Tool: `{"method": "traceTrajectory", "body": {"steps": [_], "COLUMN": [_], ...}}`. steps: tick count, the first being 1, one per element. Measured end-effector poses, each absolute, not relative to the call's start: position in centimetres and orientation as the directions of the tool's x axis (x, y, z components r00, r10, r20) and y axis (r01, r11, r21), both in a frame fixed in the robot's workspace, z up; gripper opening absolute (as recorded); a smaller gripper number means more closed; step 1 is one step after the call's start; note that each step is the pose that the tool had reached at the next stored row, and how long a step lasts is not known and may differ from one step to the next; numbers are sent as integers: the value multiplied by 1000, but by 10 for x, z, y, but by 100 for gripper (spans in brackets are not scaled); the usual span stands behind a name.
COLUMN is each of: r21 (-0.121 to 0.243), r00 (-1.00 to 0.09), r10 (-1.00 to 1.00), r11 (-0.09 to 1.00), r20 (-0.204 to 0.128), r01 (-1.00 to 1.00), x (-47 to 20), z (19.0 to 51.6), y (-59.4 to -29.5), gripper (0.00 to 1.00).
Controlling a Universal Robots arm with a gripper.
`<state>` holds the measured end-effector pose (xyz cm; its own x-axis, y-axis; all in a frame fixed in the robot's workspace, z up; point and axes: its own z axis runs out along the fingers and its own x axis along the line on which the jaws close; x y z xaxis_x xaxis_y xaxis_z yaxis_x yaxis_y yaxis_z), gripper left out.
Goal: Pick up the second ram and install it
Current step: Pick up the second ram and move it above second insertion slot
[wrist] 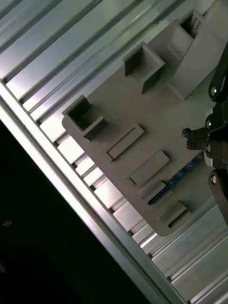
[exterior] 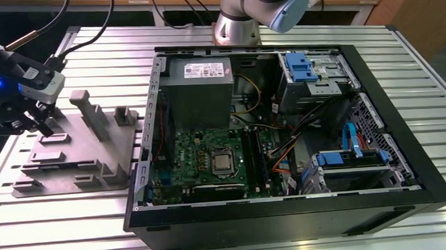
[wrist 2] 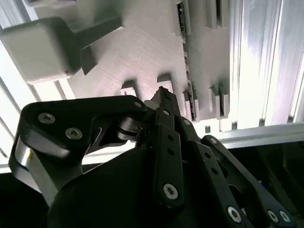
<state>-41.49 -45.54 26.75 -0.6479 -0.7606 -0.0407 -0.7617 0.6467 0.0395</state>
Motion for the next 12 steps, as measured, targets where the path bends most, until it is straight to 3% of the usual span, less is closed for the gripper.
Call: {"method": "traceTrajectory", "body": {"steps": [12], "r21": [39], "r00": [-468], "r10": [-883], "r11": [466], "r20": [-41], "r01": [-884], "x": [-415], "z": [263], "y": [-455], "gripper": [10]}}
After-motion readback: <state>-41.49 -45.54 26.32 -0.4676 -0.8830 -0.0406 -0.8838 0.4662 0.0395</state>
